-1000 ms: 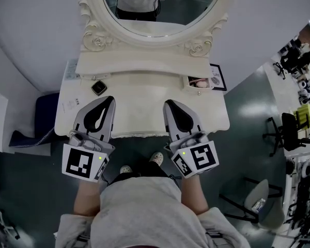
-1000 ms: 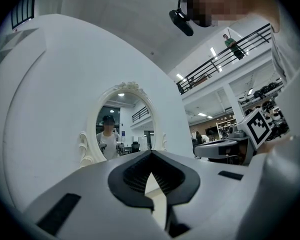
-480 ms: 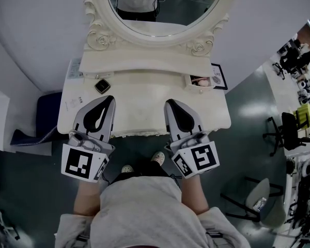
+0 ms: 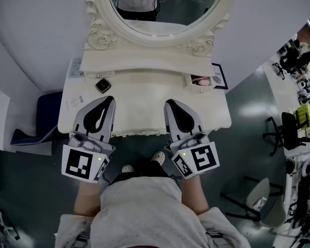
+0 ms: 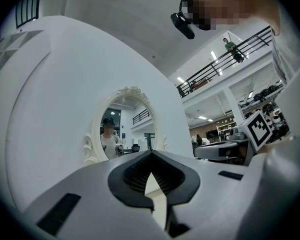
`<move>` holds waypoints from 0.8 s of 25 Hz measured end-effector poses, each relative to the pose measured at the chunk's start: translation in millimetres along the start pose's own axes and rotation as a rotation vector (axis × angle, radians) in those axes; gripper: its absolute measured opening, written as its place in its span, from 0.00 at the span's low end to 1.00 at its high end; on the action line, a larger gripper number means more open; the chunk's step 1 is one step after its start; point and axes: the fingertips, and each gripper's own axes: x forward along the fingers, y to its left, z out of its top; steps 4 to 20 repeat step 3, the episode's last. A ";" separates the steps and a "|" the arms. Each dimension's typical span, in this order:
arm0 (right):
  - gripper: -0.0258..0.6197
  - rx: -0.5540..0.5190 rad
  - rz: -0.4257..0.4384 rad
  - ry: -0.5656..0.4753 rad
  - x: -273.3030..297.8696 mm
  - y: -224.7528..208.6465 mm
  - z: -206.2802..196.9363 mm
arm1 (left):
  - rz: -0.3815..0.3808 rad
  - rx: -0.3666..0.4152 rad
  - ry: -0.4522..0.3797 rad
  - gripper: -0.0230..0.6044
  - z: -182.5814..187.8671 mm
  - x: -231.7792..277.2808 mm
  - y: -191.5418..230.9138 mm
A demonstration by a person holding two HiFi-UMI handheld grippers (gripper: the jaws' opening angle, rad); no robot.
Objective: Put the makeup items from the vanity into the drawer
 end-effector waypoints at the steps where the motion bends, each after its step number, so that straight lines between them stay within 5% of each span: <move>1: 0.08 0.000 0.001 0.000 0.0 0.4 -0.1 | 0.002 -0.001 -0.001 0.06 -0.1 -0.3 0.5; 20: 0.08 0.000 0.001 -0.001 -0.1 1.1 -0.1 | 0.004 -0.004 -0.002 0.06 0.0 -1.0 1.3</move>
